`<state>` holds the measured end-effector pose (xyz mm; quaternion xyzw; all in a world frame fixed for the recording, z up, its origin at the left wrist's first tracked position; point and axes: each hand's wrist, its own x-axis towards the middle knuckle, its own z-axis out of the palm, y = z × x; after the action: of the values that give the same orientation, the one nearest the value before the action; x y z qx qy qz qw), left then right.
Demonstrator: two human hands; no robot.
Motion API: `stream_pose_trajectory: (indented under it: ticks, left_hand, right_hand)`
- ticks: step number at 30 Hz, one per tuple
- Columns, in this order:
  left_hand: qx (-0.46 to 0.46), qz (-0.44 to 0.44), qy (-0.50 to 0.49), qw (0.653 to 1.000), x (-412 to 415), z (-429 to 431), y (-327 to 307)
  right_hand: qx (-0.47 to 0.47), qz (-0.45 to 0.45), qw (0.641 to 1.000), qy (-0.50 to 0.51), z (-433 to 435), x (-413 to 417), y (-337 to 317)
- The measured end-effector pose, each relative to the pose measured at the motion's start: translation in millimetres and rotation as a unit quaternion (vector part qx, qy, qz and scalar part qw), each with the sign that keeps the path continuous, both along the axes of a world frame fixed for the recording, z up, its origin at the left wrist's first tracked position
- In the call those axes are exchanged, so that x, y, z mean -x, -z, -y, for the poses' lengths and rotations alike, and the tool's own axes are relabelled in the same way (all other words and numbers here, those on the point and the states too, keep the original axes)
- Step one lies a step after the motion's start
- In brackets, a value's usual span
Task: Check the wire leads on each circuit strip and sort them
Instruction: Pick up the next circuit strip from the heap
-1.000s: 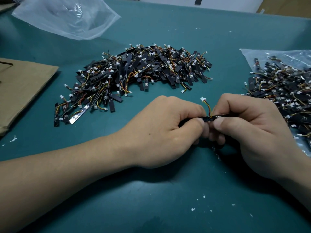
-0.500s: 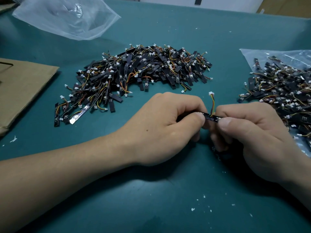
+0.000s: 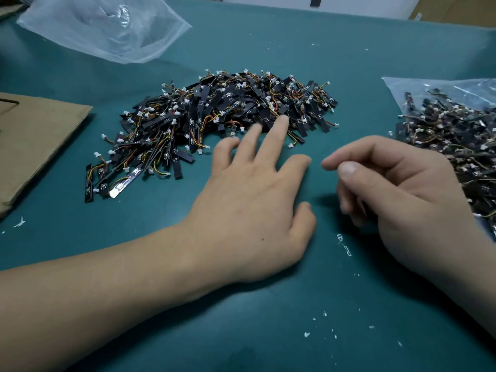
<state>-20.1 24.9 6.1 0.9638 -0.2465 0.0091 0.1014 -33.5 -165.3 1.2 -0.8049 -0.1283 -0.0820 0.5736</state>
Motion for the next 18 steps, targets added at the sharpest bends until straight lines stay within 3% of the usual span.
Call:
stream_pose_trajectory:
  ticks: [4,8,18]
  left_hand:
    - [-0.012,0.005,0.011,1.000,-1.6,-1.7,1.8]
    - [-0.038,0.006,-0.038,0.999,-2.4,-1.7,2.4]
    - [-0.023,0.005,-0.030,0.999,-7.8,-1.0,15.1]
  right_hand:
    - [0.003,0.000,1.000,-0.001,0.3,0.0,-0.4]
    - [0.011,-0.003,1.000,-0.004,0.8,0.0,0.7]
    - [0.026,-0.005,1.000,-0.012,0.4,-0.3,0.7]
